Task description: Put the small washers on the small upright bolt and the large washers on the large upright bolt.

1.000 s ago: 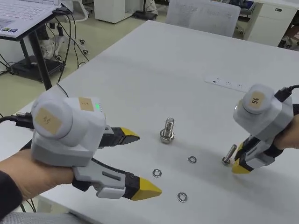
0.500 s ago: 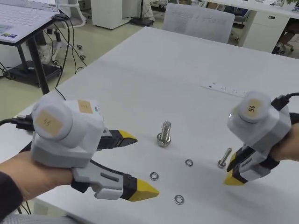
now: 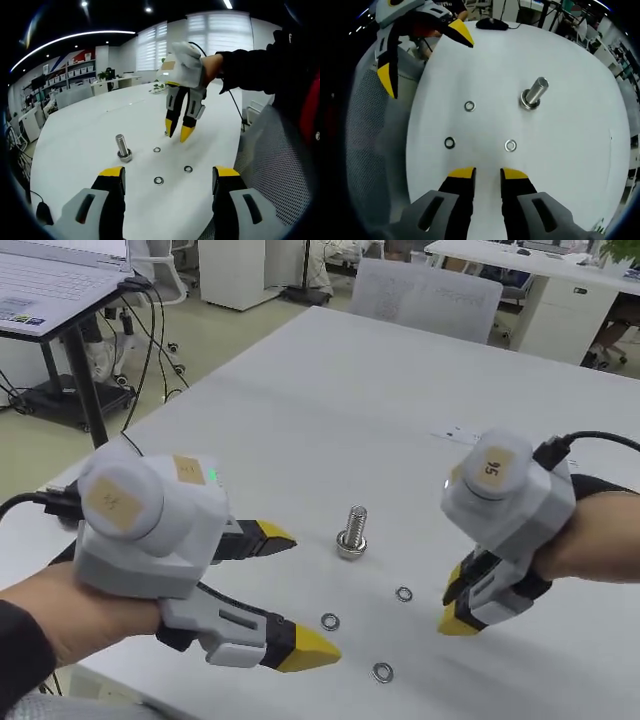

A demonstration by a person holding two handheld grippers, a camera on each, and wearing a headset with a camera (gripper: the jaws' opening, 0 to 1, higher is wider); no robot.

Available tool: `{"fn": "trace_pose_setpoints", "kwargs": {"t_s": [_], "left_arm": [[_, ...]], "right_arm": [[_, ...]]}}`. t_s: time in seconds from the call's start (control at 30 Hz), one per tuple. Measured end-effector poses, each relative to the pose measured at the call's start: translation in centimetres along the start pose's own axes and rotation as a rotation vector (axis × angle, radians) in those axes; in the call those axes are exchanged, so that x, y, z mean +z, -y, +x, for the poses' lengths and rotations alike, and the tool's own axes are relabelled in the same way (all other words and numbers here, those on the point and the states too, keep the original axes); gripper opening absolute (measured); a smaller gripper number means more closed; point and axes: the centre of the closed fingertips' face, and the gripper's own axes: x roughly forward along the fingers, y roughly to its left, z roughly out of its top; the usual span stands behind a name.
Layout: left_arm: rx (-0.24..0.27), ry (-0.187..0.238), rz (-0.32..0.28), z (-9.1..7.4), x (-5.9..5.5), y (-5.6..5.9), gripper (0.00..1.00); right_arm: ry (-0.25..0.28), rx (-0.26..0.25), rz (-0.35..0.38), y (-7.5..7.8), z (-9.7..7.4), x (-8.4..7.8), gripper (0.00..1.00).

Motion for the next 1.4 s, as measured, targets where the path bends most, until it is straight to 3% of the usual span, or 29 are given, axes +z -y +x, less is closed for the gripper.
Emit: {"fn": "trace_pose_setpoints", "kwargs": {"t_s": [0.33,0.83,1.4], "left_arm": [[0.004,0.001,0.0,0.0,0.1,-0.2,0.7],[0.009,0.004,-0.007,0.0,0.0,-0.4,0.7],[0.011,0.002,-0.011,0.2,0.0,-0.5,0.7]], "right_arm": [[-0.019,-0.018,-0.047,1.7,0.9,1.8,0.2],[-0.046,-0.02,-0.058,3.2,3.2,1.7,0.2],[-0.056,-0.018,-0.068,3.7,3.8,1.4,0.19]]}}
